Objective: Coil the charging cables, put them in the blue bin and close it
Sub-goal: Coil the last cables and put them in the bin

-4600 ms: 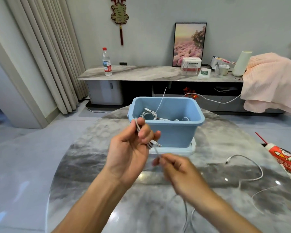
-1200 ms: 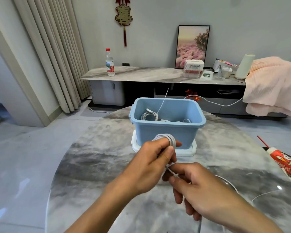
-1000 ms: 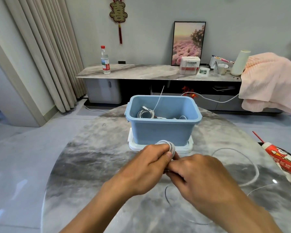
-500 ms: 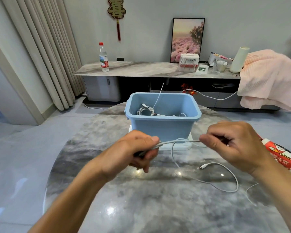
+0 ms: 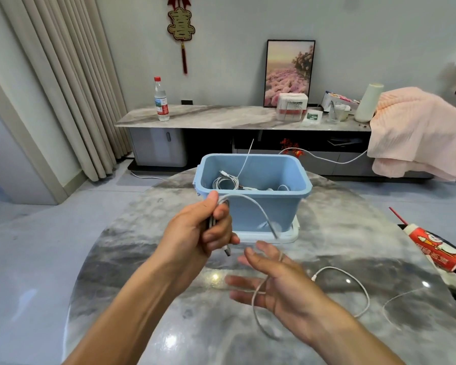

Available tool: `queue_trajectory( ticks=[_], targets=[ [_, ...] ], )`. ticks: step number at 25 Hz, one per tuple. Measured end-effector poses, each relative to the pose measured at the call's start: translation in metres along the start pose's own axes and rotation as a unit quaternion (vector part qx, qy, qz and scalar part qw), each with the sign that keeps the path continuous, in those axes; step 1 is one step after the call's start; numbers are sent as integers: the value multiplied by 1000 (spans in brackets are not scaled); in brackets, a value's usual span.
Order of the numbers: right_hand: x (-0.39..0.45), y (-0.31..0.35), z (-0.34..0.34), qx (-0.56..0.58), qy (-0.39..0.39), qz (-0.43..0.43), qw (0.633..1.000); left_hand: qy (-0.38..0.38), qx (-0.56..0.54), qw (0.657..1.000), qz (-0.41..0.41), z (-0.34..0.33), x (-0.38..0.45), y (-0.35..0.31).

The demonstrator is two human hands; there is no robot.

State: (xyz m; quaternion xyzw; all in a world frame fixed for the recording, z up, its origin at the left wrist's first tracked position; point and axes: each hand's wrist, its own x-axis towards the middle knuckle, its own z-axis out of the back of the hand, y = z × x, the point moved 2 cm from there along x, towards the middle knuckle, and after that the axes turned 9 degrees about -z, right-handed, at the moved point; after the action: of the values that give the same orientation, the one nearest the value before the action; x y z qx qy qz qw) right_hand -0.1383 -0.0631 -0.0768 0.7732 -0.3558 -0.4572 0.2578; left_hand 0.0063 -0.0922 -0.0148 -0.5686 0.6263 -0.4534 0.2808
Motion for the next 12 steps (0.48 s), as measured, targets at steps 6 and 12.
queue_trajectory(
  ticks=[6, 12],
  targets=[
    [-28, 96, 80, 48, -65, 150, 985, -150, -231, 958, -84, 73, 13, -45],
    [2, 88, 159, -272, -351, 106, 890, -157, -155, 975, -41, 53, 10, -37]
  ],
)
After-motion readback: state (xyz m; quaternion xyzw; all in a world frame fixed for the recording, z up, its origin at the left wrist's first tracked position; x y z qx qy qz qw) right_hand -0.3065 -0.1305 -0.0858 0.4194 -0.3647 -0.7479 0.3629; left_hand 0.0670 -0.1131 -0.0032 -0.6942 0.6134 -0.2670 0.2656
